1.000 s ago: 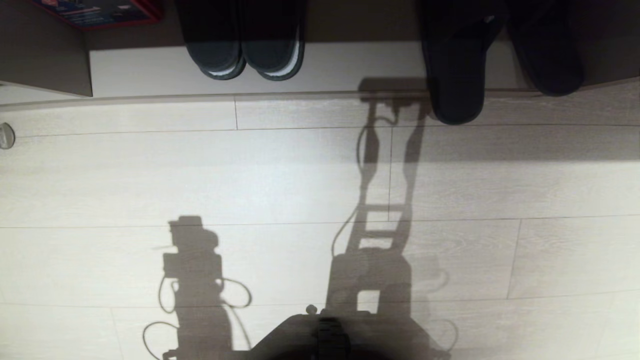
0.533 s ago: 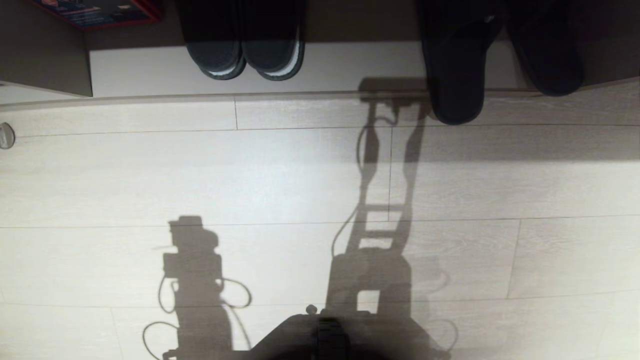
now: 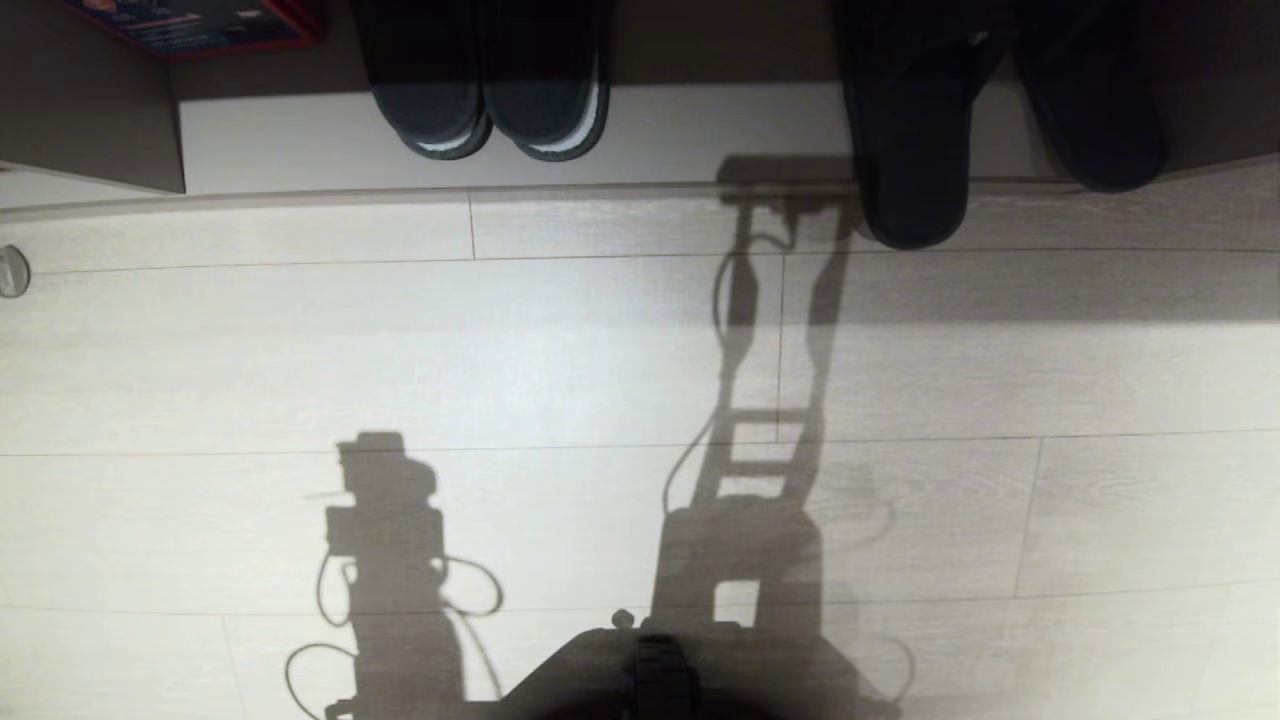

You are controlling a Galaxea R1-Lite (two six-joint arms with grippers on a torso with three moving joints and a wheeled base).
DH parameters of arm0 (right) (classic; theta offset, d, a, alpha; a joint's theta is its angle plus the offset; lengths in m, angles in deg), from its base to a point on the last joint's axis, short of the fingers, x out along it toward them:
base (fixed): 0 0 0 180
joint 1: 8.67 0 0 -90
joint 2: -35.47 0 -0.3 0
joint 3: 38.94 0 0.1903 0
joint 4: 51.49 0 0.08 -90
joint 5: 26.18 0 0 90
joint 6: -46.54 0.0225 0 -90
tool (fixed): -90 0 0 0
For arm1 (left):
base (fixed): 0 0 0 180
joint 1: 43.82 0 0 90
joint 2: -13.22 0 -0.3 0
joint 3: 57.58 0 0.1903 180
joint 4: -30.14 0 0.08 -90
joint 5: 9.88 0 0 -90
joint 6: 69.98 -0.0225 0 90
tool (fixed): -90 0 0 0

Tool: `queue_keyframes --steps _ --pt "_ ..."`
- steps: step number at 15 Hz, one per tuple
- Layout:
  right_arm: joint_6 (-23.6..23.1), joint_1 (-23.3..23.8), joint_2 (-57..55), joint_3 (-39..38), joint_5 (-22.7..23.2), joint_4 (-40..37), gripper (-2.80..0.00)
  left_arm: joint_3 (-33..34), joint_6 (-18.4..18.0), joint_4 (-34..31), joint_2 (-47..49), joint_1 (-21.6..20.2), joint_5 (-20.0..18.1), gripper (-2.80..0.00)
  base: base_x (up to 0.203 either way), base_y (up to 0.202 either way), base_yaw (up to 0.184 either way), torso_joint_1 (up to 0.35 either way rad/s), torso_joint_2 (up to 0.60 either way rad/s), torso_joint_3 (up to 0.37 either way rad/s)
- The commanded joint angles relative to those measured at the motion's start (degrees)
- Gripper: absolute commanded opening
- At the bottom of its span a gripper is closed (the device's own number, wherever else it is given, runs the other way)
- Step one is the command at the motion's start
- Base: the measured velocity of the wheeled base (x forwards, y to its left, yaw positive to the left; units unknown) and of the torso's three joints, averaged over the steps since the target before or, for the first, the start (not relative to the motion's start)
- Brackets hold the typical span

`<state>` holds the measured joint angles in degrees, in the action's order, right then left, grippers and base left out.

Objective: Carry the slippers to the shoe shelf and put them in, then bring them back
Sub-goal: Pick up the slippers in the shoe cabinet

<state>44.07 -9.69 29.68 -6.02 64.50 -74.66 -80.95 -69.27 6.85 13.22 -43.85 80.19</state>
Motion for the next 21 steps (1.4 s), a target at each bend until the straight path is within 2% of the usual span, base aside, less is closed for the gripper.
queue_keyframes --steps 1,4,7,12,14,17,21 --pt "-0.6 -0.9 -11.8 4.6 0.1 2.1 -2.8 0.0 0.0 0.0 0.0 -0.1 0.0 -2.8 0.0 0.0 0.0 0.0 0.0 0.0" --pt "-3.4 -2.8 -31.1 10.8 0.3 12.2 -2.8 0.0 0.0 0.0 0.0 0.0 0.0 -2.8 0.0 0.0 0.0 0.0 0.0 0.0" --pt "-6.7 -4.0 -51.1 15.2 0.4 26.7 -2.8 0.0 0.0 0.0 0.0 0.0 0.0 -2.8 0.0 0.0 0.0 0.0 0.0 0.0" --pt "-13.5 -5.1 -75.6 21.8 0.3 51.1 -2.8 0.1 -0.1 0.0 0.0 0.0 0.0 -2.8 0.0 0.0 0.0 0.0 0.0 0.0" --pt "-15.3 -5.2 -82.4 25.4 0.1 62.3 -2.8 0.0 -0.1 0.0 0.0 0.0 0.0 -2.8 0.0 0.0 0.0 0.0 0.0 0.0" --pt "-16.3 -5.2 -88.9 31.3 0.3 74.4 -2.8 0.0 -0.1 0.0 0.0 0.0 0.0 -2.8 0.0 0.0 0.0 0.0 0.0 0.0" --pt "-15.9 -5.0 -90.8 39.3 2.6 76.4 -2.8 0.0 -0.1 0.0 0.0 0.0 0.0 -2.8 0.0 0.0 0.0 0.0 0.0 0.0"
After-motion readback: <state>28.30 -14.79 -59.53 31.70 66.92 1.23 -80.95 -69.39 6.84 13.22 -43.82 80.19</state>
